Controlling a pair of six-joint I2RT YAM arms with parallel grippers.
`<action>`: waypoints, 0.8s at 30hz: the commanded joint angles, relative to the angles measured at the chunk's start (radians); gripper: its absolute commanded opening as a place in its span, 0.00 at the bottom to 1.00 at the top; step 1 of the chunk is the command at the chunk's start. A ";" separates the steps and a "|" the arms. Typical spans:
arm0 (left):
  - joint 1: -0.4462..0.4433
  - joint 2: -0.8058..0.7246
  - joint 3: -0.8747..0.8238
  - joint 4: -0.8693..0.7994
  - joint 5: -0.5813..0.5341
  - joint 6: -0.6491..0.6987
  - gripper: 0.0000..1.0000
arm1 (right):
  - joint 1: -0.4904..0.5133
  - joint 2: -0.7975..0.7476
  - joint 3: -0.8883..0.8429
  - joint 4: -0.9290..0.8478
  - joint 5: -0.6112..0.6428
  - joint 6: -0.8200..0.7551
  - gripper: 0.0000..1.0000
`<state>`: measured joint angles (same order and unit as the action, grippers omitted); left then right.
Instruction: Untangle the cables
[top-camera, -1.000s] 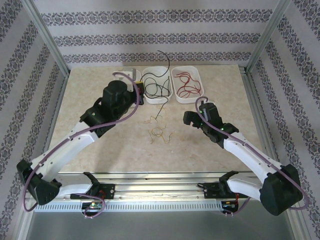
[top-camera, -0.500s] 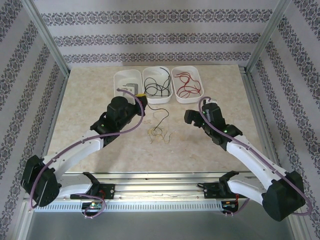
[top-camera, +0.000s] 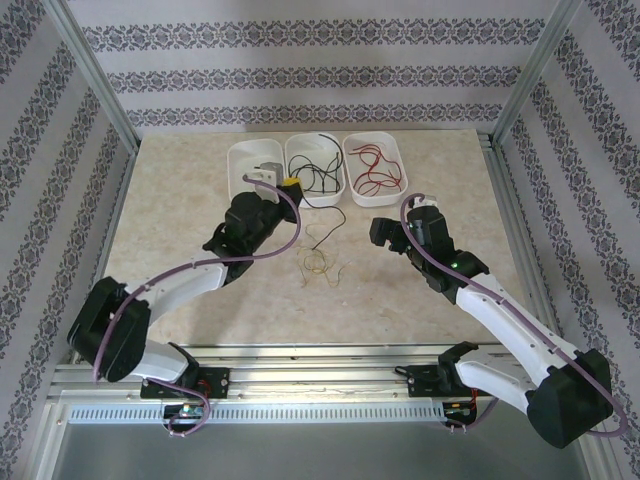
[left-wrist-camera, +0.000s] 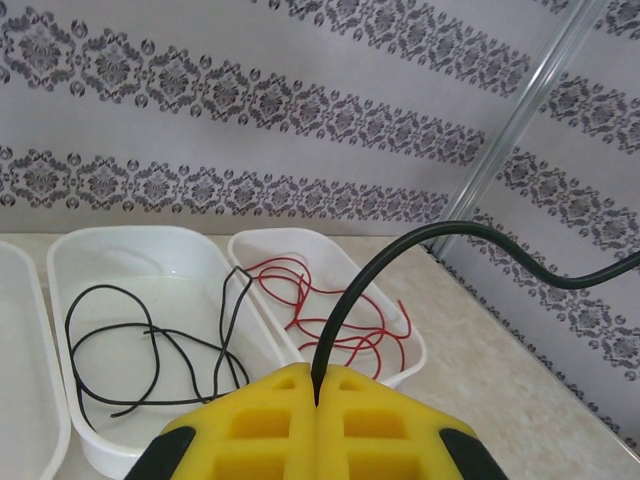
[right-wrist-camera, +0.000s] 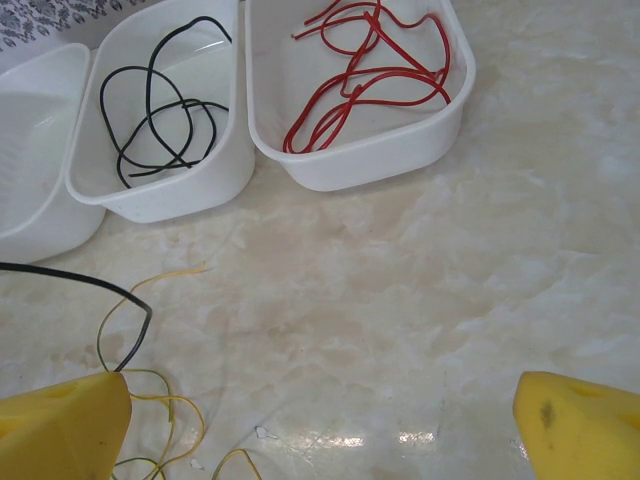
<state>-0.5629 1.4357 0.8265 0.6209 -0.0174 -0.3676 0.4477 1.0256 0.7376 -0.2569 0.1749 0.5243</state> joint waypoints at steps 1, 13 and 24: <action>0.010 0.037 0.001 0.099 0.016 -0.048 0.00 | 0.009 0.003 0.016 0.013 0.021 -0.013 0.98; 0.012 0.094 0.125 0.012 0.003 0.008 0.00 | 0.010 0.003 0.012 0.002 0.024 -0.017 0.98; 0.105 0.031 0.376 -0.256 -0.015 0.140 0.00 | 0.010 0.003 0.008 0.000 0.036 -0.015 0.98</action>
<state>-0.4953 1.4761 1.1576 0.4461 -0.0265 -0.2771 0.4477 1.0294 0.7372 -0.2577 0.1925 0.5201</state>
